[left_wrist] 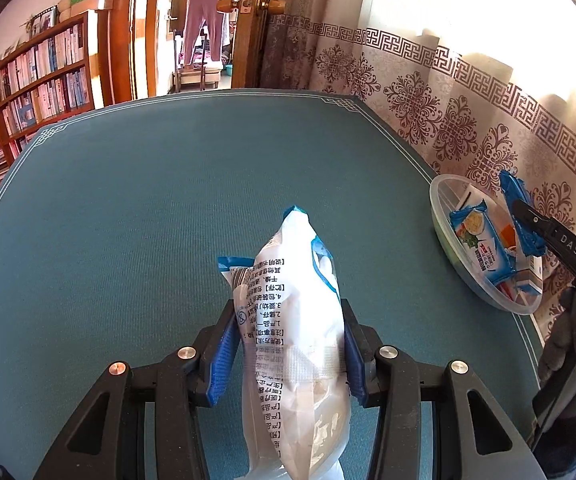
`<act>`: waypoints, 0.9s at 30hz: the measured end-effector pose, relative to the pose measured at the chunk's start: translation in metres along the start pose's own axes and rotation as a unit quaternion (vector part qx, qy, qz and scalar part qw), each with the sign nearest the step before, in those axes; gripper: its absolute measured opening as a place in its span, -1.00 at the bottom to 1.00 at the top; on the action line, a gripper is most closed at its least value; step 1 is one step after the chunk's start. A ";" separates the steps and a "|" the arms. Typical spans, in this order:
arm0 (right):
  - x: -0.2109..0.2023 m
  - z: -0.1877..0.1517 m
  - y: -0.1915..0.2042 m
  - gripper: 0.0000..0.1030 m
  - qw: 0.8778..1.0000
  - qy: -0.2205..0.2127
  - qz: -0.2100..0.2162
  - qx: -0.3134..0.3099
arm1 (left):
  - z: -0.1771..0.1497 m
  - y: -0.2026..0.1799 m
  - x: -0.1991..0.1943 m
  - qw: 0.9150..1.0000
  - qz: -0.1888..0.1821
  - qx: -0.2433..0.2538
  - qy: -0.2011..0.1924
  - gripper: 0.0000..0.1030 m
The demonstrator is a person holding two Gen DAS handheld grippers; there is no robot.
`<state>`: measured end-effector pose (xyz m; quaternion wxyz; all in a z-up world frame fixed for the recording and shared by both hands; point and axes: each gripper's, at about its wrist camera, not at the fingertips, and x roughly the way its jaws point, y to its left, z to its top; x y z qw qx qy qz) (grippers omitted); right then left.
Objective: Organize objects
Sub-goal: 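Carry the dark blue packet into the bowl and release it with the right gripper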
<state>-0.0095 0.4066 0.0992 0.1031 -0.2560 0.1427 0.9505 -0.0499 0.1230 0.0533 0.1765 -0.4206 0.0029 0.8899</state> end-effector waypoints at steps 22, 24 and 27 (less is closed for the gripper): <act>-0.029 -0.017 -0.002 -0.16 0.999 -0.051 -0.004 -0.018 | 0.026 -0.058 0.016 0.998 -0.036 0.057 0.002 -0.05; -0.039 -0.026 0.003 -0.15 0.998 -0.059 -0.010 -0.029 | 0.033 -0.067 0.019 0.997 -0.044 0.066 -0.001 -0.05; -0.052 -0.039 0.008 -0.15 0.997 -0.067 -0.019 -0.041 | 0.045 -0.080 0.027 0.995 -0.062 0.078 -0.001 -0.05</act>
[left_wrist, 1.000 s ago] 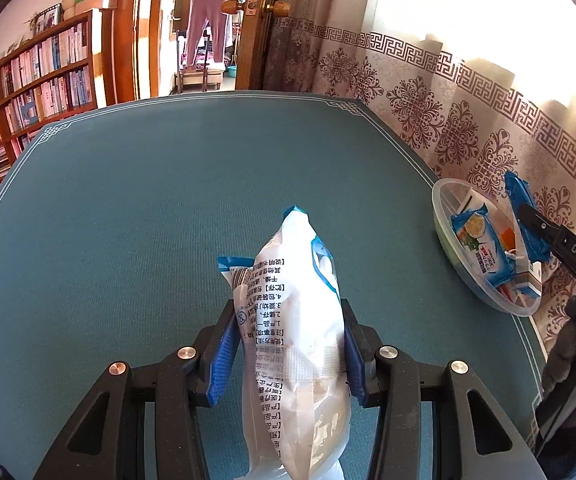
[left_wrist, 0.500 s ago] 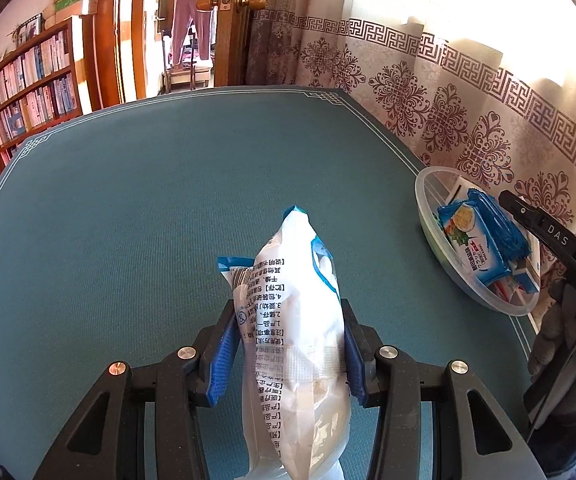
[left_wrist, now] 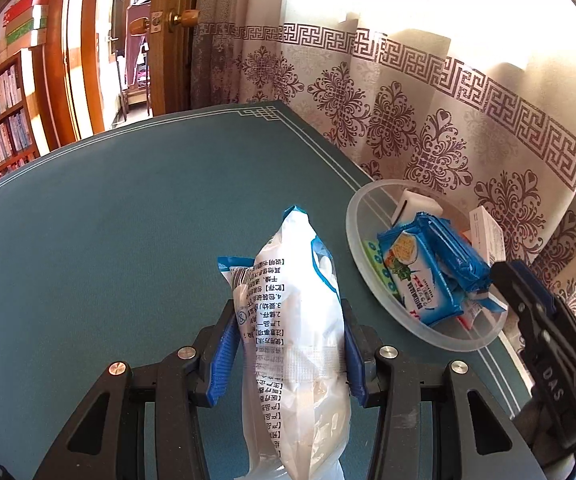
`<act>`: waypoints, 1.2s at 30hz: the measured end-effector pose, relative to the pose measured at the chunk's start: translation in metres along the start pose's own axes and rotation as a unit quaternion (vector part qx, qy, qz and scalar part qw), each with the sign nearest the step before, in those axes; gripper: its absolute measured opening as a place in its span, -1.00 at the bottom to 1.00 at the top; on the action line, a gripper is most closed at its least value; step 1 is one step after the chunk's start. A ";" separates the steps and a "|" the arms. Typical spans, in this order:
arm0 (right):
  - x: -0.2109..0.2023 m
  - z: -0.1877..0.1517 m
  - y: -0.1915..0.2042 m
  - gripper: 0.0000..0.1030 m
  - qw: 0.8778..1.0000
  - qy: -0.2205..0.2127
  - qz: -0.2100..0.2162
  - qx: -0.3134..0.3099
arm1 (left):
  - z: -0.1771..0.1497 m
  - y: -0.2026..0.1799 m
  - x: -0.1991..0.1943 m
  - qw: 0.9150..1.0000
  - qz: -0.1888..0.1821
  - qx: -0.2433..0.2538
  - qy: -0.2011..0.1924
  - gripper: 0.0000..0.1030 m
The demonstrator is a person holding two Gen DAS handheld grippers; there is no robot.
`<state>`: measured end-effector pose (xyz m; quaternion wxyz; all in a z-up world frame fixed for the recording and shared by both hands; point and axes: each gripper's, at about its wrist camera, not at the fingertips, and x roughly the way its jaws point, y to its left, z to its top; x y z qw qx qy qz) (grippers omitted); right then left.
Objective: Organize objects
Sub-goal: 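Carry the dark blue packet into the bowl and release it with the right gripper, then carry the white plastic bag into the bowl and open the left gripper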
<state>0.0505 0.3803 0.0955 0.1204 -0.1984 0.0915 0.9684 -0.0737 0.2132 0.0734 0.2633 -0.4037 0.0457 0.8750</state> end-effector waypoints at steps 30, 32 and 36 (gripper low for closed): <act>-0.028 -0.030 0.013 -0.15 0.999 -0.019 -0.029 -0.033 | 0.078 -0.079 0.094 0.991 -0.102 0.086 0.006 0.50; -0.029 -0.030 0.013 -0.15 0.999 -0.019 -0.029 -0.034 | 0.077 -0.076 0.090 0.990 -0.111 0.083 0.000 0.62; -0.028 -0.030 0.013 -0.15 0.999 -0.018 -0.030 -0.031 | 0.078 -0.071 0.079 0.990 -0.117 0.078 -0.012 0.74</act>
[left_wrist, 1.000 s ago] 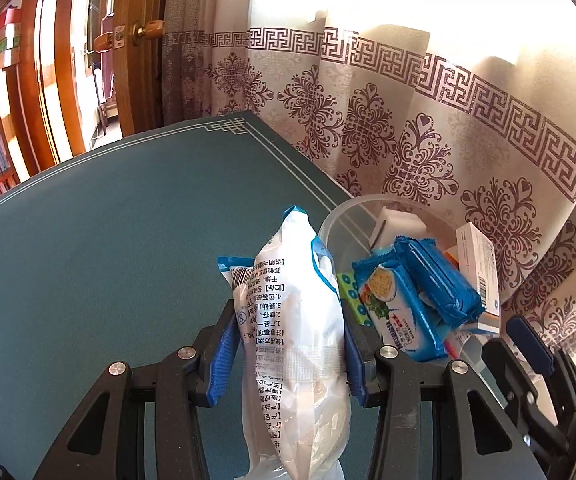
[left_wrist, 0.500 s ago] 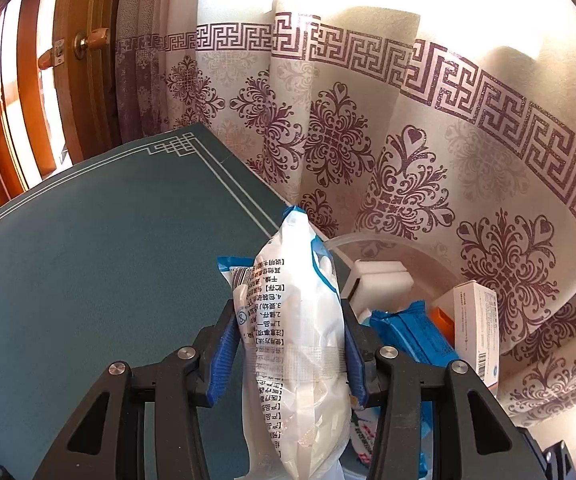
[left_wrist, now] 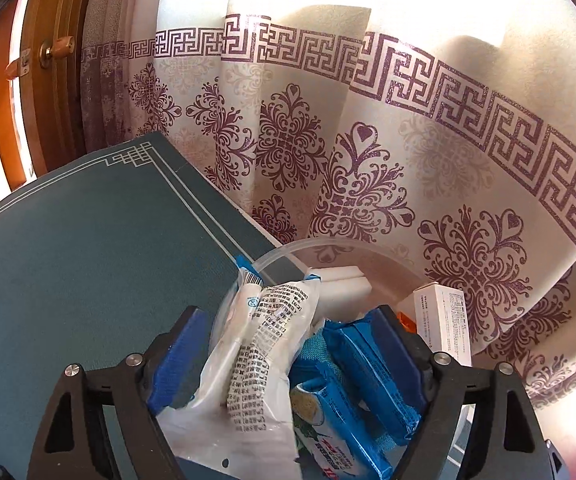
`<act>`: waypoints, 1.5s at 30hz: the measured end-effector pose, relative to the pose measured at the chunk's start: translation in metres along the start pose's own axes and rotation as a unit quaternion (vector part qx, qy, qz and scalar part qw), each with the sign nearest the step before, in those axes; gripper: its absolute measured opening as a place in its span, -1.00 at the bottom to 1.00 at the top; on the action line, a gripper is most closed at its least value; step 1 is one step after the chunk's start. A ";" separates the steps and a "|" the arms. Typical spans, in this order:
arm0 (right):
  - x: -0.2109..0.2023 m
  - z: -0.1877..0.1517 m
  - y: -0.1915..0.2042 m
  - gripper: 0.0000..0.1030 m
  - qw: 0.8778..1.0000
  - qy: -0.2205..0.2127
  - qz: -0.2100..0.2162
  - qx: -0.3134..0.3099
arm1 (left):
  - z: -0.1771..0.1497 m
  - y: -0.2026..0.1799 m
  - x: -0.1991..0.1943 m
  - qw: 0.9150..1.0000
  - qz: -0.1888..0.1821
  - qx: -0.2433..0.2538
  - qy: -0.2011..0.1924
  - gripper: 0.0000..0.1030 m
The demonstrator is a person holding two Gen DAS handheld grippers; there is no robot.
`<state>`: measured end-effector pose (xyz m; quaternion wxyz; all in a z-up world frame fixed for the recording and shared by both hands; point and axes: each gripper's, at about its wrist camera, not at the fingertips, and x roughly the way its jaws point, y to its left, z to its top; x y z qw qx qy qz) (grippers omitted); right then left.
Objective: Organize objects
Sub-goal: 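Carry the white plastic bag into the bowl and open the left gripper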
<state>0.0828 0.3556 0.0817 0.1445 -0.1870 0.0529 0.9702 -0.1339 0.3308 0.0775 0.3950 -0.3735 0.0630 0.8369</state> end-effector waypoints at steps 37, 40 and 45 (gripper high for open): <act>0.004 0.001 -0.007 -0.14 1.000 0.013 -0.004 0.020 | -0.006 0.039 0.006 0.987 0.152 -0.037 0.022 0.77; 0.002 -0.001 -0.011 0.08 0.999 0.023 -0.003 0.025 | -0.007 0.039 -0.004 0.988 0.149 -0.047 0.014 0.79; 0.001 -0.005 -0.022 0.21 0.998 0.043 -0.007 0.036 | -0.012 0.024 -0.031 0.981 0.190 -0.023 -0.022 0.92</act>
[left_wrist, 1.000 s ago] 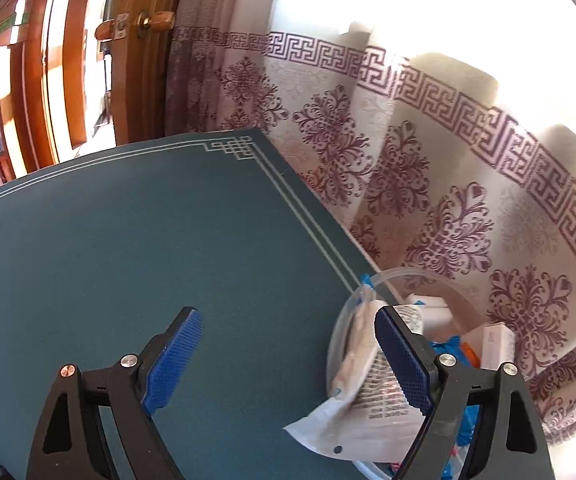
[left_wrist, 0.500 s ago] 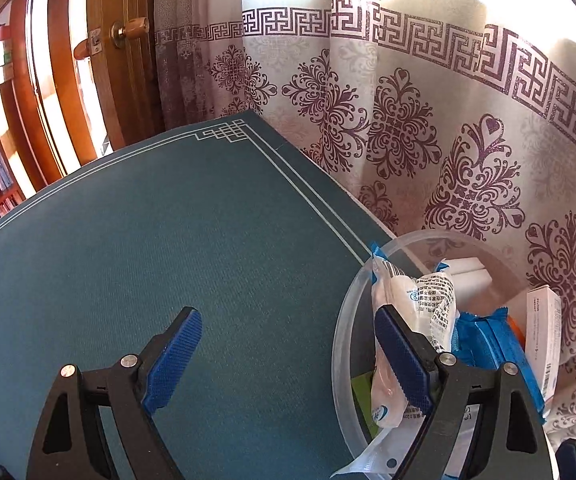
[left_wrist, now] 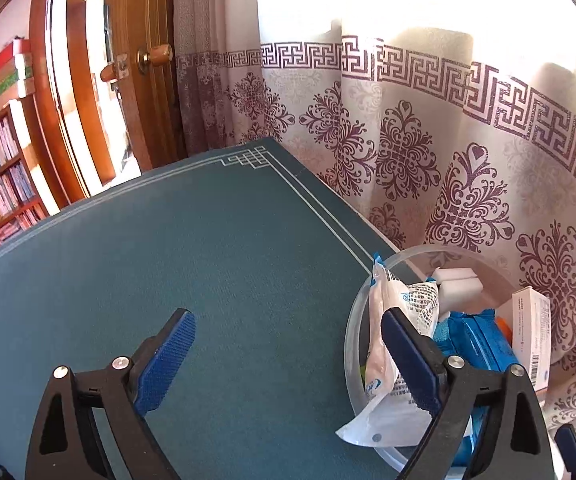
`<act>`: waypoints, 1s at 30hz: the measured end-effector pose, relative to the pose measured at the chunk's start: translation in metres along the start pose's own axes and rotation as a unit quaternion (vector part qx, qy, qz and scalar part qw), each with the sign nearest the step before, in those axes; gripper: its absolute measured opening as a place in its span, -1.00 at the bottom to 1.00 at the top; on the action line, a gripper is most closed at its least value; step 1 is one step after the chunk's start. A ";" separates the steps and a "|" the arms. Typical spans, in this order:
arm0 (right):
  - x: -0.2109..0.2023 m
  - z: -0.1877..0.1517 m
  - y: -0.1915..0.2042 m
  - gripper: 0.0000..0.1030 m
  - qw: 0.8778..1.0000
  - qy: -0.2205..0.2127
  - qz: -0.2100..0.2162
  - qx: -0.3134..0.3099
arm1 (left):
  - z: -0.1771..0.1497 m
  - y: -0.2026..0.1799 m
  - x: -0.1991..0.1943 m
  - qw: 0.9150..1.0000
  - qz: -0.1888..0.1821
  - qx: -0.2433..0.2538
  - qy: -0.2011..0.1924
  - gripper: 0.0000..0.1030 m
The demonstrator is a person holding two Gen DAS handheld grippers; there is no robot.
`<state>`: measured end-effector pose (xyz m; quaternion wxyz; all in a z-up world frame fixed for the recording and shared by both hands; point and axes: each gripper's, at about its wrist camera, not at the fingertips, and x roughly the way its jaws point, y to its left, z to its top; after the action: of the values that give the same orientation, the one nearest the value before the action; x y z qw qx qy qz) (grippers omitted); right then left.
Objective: Organize objects
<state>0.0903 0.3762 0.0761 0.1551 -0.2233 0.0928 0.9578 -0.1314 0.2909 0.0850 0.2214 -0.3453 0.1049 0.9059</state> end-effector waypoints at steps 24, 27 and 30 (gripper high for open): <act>-0.011 -0.002 0.005 0.95 0.997 0.052 -0.037 -0.036 | -0.058 -0.024 -0.095 0.996 -0.001 0.072 -0.057 1.00; -0.010 0.003 0.006 0.95 0.996 0.058 -0.048 -0.049 | -0.061 -0.026 -0.098 0.996 -0.007 0.076 -0.055 1.00; -0.009 0.008 0.006 0.95 0.995 0.065 -0.058 -0.057 | -0.062 -0.027 -0.102 0.995 -0.008 0.078 -0.057 1.00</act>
<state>0.0926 0.3706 0.0882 0.1912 -0.2984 0.0345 0.9345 -0.0147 0.2599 0.1065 0.2603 -0.2752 0.1600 0.9115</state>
